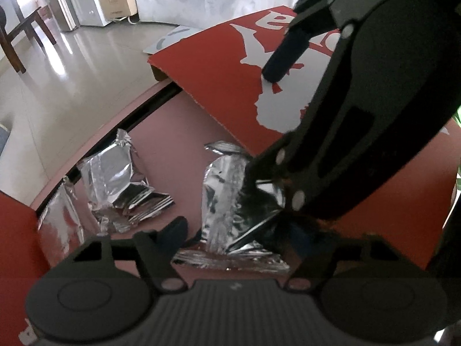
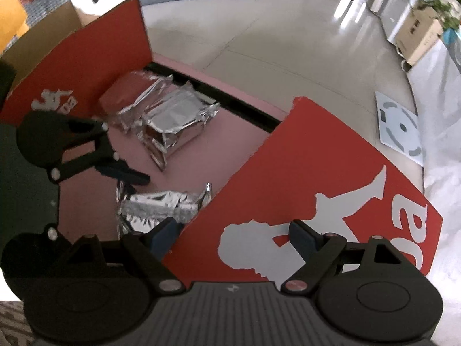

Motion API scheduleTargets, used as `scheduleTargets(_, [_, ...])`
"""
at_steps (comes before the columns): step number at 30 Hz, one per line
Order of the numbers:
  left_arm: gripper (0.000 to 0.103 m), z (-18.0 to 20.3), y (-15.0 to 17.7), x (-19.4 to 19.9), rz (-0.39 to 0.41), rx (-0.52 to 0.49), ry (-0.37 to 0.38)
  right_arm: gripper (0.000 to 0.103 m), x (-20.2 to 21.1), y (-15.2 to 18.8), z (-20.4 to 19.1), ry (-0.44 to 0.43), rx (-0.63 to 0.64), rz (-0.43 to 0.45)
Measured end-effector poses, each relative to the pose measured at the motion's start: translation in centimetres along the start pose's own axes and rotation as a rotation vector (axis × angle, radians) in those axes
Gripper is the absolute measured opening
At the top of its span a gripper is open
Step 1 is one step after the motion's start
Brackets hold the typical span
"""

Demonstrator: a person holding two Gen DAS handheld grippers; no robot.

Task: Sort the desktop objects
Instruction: 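Close the left gripper on the silver packet and lift it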

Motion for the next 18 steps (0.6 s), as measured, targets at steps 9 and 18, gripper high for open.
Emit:
scheduleTargets(9, [0.061,-0.34,-0.05,-0.15,0.01,0.059,-0.019,0.09,-0.4,0.07,-0.53,0.018,0.06,-0.002])
scheduleTargets(18, [0.061,-0.4,0.08,0.06,0.013,0.07,-0.024,0.091,-0.35,-0.1,0.21,0.025,0.027,0.074])
Point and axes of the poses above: each gripper's, at about its wrist camera, not at the fingertips, and x roughly against the way its jaws point, z to its right, y to its underside, the point moved 7 cm from there along -x, roughly the way its jaws point, and after that the axes turned 2 degrees about -z, right-handed, at the moved point
